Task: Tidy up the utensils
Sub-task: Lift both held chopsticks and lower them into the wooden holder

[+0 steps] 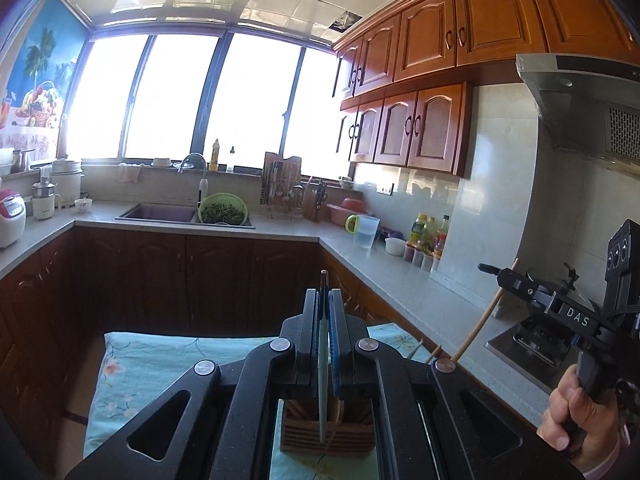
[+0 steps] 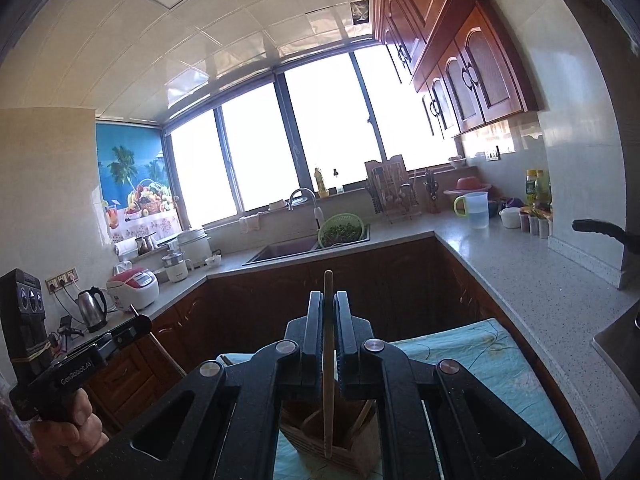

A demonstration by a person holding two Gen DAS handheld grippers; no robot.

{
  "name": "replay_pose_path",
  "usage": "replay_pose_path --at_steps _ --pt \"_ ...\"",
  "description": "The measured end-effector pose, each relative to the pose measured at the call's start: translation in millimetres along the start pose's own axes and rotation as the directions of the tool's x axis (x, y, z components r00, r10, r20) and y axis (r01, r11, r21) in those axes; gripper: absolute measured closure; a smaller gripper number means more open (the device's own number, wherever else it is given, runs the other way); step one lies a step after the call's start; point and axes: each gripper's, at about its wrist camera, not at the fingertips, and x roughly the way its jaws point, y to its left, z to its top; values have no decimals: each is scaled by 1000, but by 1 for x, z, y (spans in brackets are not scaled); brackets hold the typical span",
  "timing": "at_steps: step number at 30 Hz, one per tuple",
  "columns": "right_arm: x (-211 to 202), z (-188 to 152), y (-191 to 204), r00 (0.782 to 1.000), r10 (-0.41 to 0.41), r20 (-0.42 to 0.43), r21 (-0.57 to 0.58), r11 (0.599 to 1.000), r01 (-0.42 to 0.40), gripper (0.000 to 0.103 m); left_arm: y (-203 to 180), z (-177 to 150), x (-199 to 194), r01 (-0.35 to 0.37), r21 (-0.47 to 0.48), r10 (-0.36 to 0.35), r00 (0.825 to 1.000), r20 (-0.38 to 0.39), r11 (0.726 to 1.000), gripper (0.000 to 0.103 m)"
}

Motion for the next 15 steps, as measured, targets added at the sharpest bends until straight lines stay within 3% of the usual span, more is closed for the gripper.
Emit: replay_pose_path --at_steps 10,15 --pt "33 -13 -15 999 -37 5 26 999 37 98 15 -22 66 -51 -53 52 999 12 997 101" --pt "45 -30 -23 999 -47 -26 41 998 48 98 16 -40 91 -60 -74 58 998 -22 995 101"
